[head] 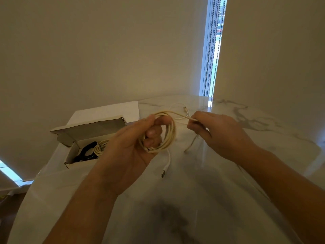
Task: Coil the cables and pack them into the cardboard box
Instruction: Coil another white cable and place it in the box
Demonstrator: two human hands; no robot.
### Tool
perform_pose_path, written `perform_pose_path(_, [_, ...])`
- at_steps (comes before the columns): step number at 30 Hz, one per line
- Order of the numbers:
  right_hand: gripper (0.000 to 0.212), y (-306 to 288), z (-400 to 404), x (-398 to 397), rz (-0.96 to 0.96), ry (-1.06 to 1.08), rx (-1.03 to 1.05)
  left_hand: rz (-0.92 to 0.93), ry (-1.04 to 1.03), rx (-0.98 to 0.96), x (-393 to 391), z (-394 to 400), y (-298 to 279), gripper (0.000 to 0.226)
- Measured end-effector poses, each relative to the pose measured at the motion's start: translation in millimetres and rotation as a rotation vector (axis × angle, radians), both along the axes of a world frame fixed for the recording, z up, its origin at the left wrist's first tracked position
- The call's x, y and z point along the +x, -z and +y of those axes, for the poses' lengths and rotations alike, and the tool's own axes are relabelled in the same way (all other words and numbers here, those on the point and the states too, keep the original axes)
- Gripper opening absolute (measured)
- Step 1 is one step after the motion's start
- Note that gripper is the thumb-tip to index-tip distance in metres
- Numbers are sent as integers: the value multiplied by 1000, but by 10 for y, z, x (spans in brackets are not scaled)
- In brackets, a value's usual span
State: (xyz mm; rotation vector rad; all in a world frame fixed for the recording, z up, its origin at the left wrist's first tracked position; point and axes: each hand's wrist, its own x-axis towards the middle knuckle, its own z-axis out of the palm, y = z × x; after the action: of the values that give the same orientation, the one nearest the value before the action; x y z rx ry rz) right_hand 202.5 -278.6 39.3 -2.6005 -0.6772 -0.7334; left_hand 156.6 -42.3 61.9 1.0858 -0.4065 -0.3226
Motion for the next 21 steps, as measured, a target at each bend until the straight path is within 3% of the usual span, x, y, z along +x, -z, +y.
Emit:
perform_pose_path(7, [15,68,104,-41,176,6,-21,202,-36,-362,166,57,99,31])
perform_pose_path(14, [7,101,270,-196,323,23,-271,197,-129,-353,229,29,159,28])
perform_pose_path(21, [23,118,565,-525,468,-74,-351,246,-221,-508,267,133,135,31])
